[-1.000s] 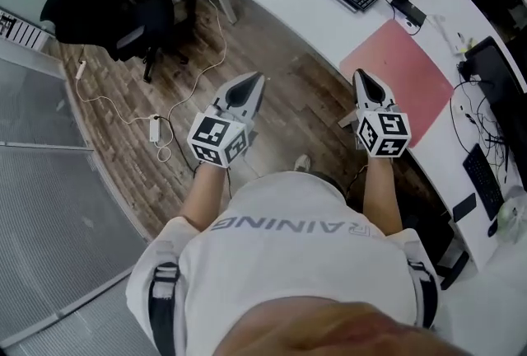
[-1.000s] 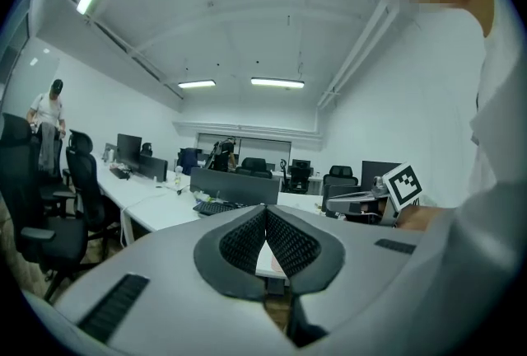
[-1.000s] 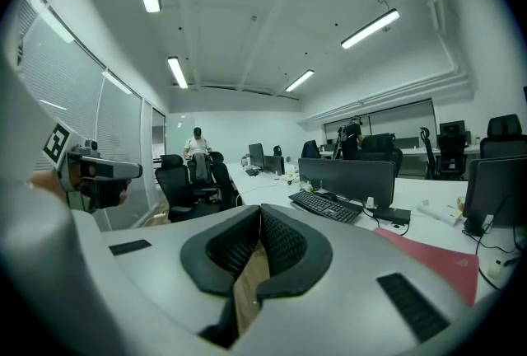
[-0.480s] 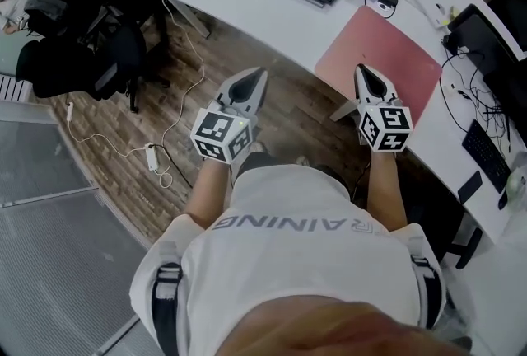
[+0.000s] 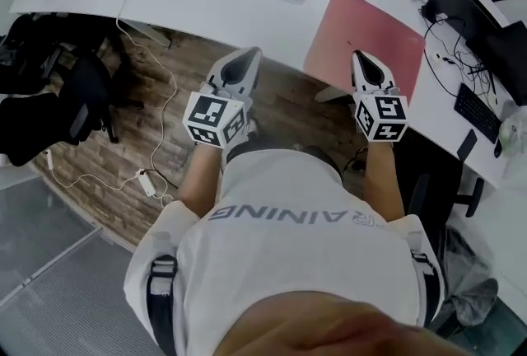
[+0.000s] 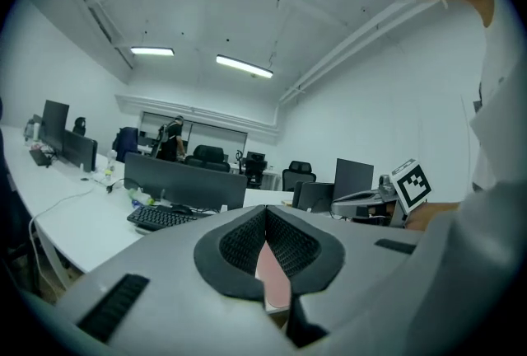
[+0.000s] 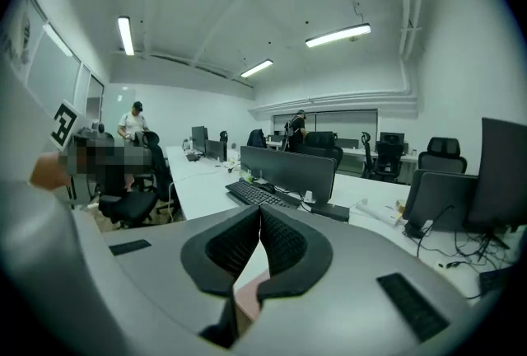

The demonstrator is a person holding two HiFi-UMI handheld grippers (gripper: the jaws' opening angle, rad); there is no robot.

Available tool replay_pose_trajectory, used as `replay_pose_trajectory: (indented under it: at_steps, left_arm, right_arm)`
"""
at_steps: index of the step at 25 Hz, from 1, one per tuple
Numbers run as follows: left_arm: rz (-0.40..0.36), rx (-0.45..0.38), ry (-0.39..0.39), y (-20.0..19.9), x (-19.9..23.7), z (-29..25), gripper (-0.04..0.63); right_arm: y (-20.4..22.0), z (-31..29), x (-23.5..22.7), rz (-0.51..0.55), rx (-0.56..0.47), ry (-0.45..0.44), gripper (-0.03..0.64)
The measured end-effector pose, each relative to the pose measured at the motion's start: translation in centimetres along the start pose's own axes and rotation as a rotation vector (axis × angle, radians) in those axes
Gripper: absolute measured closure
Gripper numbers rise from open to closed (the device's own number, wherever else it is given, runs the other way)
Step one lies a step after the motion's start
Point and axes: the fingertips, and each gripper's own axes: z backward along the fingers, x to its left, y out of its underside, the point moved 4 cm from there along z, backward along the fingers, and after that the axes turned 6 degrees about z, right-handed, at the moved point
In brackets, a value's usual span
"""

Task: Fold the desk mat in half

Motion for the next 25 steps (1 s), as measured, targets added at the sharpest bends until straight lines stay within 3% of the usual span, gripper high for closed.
replay_pose_trajectory:
  at_steps: [7,13,17,19,25]
  left_arm:
    - [0.039,0.050,0.154,0.3,5.6,-2.4,0.568]
    - [0.049,0.096,0.212,1.3,7.5,-3.6,0.568]
    - [0.062,0.123,0.201,1.7,8.4,-4.1,0.568]
    - [0.079,0.143,0.200,2.1,8.6,-4.4,0.568]
    - [0.101,0.202,0.162,4.4,7.6,-5.2,0.568]
  right_arm:
    - [0.1,-2.0,3.1,0.039,0.112,0.152,0.592]
    - [3.6,-4.3,4.5,0.086,0.258,0.173,0.591]
    - [6.8,-6.6,5.1,0.147,0.369,0.118,0.582]
    - [8.6,-7.5,5.5,0.183,0.422,0.069,0.497]
    - [15.6,-10.1,6.2,0.317,0.568,-0.092,0.451]
